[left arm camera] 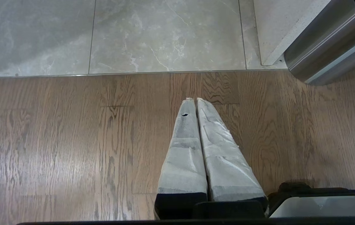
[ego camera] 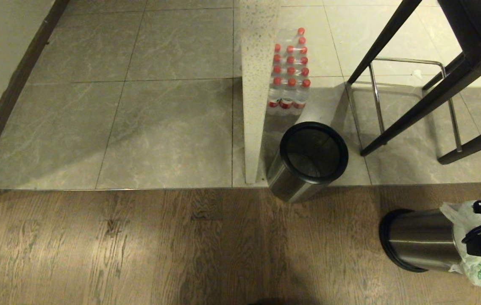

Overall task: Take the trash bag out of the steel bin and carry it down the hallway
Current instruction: Pick up the trash bag

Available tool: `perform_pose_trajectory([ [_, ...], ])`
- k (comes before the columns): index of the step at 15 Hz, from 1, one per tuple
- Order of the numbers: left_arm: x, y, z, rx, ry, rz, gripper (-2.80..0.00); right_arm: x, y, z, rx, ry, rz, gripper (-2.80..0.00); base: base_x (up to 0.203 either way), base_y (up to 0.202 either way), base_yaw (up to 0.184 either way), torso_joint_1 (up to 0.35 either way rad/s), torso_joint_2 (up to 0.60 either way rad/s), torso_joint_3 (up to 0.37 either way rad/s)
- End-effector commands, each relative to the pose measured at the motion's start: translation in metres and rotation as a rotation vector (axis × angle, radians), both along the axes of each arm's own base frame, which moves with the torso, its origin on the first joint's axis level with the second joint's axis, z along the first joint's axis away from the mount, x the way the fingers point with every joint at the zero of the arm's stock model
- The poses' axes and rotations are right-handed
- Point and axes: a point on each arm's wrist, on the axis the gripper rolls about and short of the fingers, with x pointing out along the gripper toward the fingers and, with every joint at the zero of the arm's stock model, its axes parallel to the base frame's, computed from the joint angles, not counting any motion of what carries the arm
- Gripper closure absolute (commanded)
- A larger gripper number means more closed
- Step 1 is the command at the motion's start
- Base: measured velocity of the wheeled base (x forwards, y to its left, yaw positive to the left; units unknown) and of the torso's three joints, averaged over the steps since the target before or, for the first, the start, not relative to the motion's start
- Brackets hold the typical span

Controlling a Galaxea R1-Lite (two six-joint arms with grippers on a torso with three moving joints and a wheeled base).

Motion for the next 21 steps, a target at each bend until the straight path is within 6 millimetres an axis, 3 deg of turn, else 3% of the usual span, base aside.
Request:
perform_pose_trajectory([
  [1,0.000,0.000,0.000,-0.001,0.000,0.000,0.00,0.002,-0.012,-0.013,0.003,0.007,-0.025,0.00,0.000,0.000,0.000,0.000,0.00,0.000],
  [6,0.000,0.000,0.000,-0.001,0.000,0.000,0.00,0.002,-0.037,-0.029,-0.012,-0.024,-0.093,0.00,0.000,0.000,0.000,0.000,0.00,0.000],
  [10,0.000,0.000,0.000,-0.001,0.000,0.001,0.00,-0.001,-0.045,-0.024,-0.033,-0.053,-0.114,0.00,0.000,0.000,0.000,0.000,0.00,0.000],
  [13,0.000,0.000,0.000,-0.001,0.002,0.000,0.00,-0.004,-0.043,0.010,-0.073,-0.103,-0.116,0.00,0.000,0.000,0.000,0.000,0.00,0.000],
  [18,0.000,0.000,0.000,-0.001,0.000,0.001,0.00,-0.040,-0.010,0.071,-0.042,-0.134,-0.062,0.00,0.000,0.000,0.000,0.000,0.00,0.000],
  [21,0.000,0.000,0.000,-0.001,0.000,0.001,0.00,-0.060,0.028,0.079,0.070,-0.103,0.032,0.00,0.000,0.000,0.000,0.000,0.00,0.000],
])
